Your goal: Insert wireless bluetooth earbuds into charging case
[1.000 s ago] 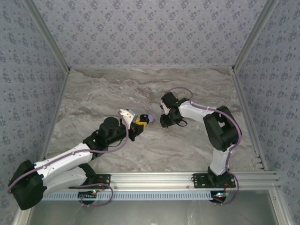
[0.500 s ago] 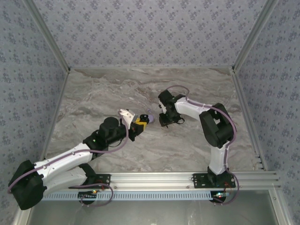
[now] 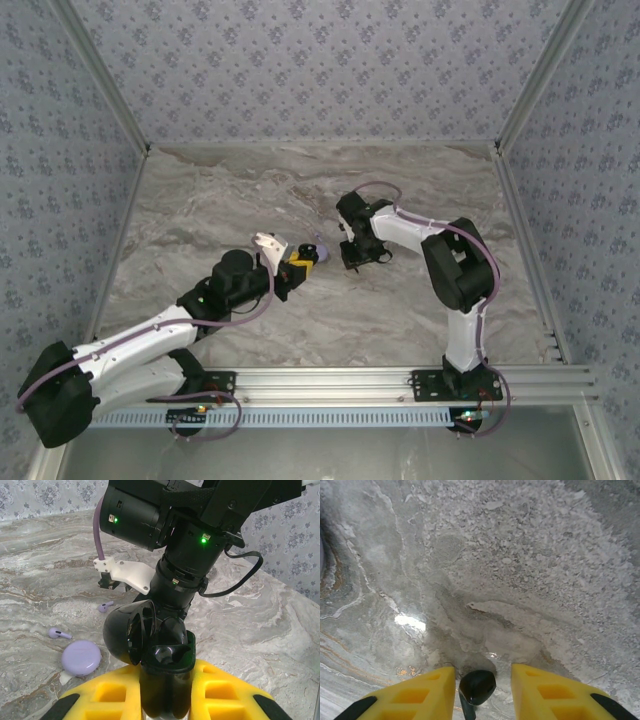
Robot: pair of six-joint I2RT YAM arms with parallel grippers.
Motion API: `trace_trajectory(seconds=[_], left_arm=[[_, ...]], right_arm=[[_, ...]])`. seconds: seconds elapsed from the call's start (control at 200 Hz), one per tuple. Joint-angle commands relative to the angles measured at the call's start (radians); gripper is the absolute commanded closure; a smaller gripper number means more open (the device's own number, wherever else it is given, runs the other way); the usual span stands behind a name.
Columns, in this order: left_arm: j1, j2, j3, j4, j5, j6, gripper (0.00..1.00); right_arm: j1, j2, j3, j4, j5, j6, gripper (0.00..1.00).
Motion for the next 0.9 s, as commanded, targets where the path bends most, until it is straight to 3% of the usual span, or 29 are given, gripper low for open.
trace_trajectory(seconds=[0.0, 0.41, 0.9], left_arm=[[-0.005, 0.006, 0.037, 0.040, 0.012, -0.007, 0.84], [-0.006, 0.003, 0.035, 0.038, 0.011, -0.007, 0.84], [-0.004, -0.002, 0.033, 0.037, 0.011, -0.007, 0.84]], right_arm=[[0.011, 0.038, 0.020, -0.029, -0.010, 0.010, 0.65], [0.033, 0.050, 0.037, -0.044, -0.002, 0.007, 0.72], [0.040, 0.079, 0.056, -0.052, 0.015, 0.005, 0.70]])
